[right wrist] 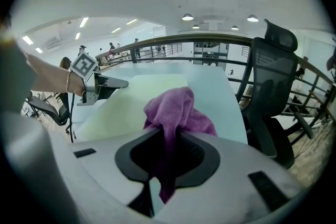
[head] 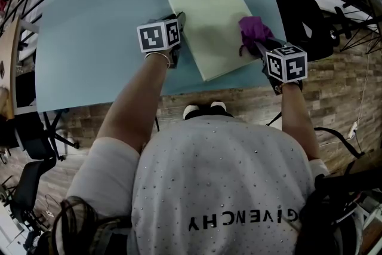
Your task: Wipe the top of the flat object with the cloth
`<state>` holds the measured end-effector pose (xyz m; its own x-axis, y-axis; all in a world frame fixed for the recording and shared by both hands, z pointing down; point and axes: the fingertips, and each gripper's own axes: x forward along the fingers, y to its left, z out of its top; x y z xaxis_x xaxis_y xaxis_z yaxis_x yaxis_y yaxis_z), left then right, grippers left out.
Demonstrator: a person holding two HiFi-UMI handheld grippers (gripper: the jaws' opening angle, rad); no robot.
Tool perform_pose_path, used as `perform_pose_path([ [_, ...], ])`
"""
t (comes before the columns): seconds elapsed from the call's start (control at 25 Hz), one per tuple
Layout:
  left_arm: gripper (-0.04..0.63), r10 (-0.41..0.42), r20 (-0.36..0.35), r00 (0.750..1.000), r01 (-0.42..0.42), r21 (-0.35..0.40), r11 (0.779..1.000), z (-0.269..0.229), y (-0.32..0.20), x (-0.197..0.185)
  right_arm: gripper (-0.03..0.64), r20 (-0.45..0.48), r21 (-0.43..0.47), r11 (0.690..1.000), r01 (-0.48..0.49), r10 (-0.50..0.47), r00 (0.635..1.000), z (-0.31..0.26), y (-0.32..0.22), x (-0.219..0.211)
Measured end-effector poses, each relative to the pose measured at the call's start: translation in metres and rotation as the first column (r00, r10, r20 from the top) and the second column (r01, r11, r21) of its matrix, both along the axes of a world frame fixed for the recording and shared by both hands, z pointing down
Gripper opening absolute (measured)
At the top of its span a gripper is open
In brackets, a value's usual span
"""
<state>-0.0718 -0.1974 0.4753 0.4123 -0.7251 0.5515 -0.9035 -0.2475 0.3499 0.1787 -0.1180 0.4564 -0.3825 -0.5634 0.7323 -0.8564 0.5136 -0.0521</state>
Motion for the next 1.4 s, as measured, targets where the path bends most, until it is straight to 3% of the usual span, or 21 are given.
perform_pose_path([
  [0.48,0.132,-0.006,-0.021,1.000,0.006,-0.004,1.000,-0.001,-0.002,0.004,0.063,-0.011,0.012,0.989,-0.144,0.145,0.989,-0.006,-0.008,0.044],
  [0.6,0.132,-0.002,-0.025,1.000,0.002,-0.009,1.000,0.001,-0.004,0.004,0.063,0.144,0.024,0.977,-0.211,0.206,0.968,-0.029,-0.012,0.039],
  [0.68,0.132,-0.002,-0.024,1.000,0.002,-0.017,1.000,0.003,-0.006,0.002,0.063,0.263,0.069,0.980,-0.185,0.161,0.951,-0.055,-0.013,0.015],
  [0.8,0.132,0.006,-0.009,1.000,-0.006,-0.017,1.000,0.001,-0.009,0.003,0.063,0.407,0.102,0.993,-0.066,0.019,0.913,-0.089,-0.006,-0.037],
  [0.92,0.132,0.018,-0.013,1.000,-0.018,-0.012,1.000,-0.003,-0.007,0.008,0.061,0.482,0.139,0.989,0.054,-0.115,0.869,-0.105,0.010,-0.083],
  [1.08,0.132,0.027,-0.020,0.999,-0.026,0.006,1.000,-0.003,-0.001,0.006,0.061,0.444,0.177,0.964,0.198,-0.258,0.858,-0.092,0.037,-0.142],
  [1.2,0.132,0.039,-0.022,0.999,-0.039,0.011,0.999,-0.003,-0.002,0.005,0.061,0.341,0.167,0.950,0.265,-0.308,0.888,-0.062,0.044,-0.167],
  [1.4,0.135,0.063,-0.028,0.998,-0.063,0.006,0.998,-0.003,-0.003,0.004,0.063,0.148,0.072,0.937,0.341,-0.348,0.926,-0.011,0.058,-0.181],
])
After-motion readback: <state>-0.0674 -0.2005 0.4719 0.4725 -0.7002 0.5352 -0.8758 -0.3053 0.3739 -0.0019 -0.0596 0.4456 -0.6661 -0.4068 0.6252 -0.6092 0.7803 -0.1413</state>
